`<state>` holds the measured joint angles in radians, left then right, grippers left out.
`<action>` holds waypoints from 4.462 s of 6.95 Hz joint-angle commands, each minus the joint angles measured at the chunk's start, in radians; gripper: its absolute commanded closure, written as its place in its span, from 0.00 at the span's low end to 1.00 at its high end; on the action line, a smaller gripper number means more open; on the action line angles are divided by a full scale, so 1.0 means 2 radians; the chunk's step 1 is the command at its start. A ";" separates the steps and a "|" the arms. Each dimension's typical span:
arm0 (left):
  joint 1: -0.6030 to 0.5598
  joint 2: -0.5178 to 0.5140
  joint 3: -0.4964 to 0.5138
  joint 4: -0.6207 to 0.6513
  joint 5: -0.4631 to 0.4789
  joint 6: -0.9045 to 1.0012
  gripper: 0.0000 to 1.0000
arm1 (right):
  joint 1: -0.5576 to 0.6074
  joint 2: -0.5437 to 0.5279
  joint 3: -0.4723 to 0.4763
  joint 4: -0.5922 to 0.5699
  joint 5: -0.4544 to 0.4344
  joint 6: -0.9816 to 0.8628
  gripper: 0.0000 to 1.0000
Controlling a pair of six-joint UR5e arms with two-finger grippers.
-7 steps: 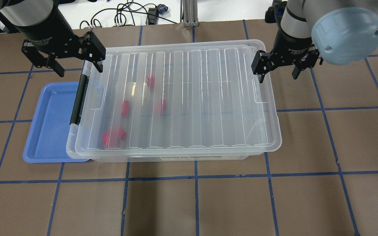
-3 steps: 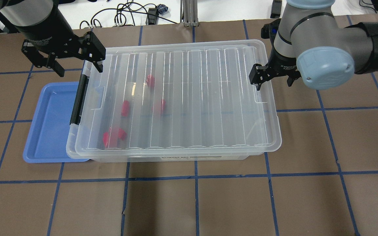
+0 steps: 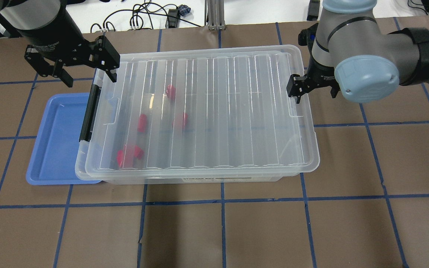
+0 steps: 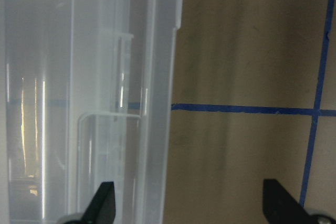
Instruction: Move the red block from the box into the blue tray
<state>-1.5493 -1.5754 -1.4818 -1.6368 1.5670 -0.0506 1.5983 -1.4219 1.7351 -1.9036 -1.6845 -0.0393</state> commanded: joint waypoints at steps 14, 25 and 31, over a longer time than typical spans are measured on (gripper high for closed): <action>0.007 -0.047 -0.037 0.024 -0.011 0.009 0.00 | -0.080 0.008 0.010 0.001 -0.042 -0.013 0.00; 0.005 -0.103 -0.129 0.158 -0.007 0.071 0.01 | -0.132 0.005 0.005 0.007 -0.080 -0.041 0.00; 0.006 -0.168 -0.156 0.294 -0.010 0.078 0.00 | -0.042 -0.041 -0.137 0.129 0.053 -0.056 0.00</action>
<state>-1.5377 -1.8918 -1.7837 -1.1001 1.5466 0.0977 1.4539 -1.4821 1.5632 -1.7689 -1.6538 -0.1570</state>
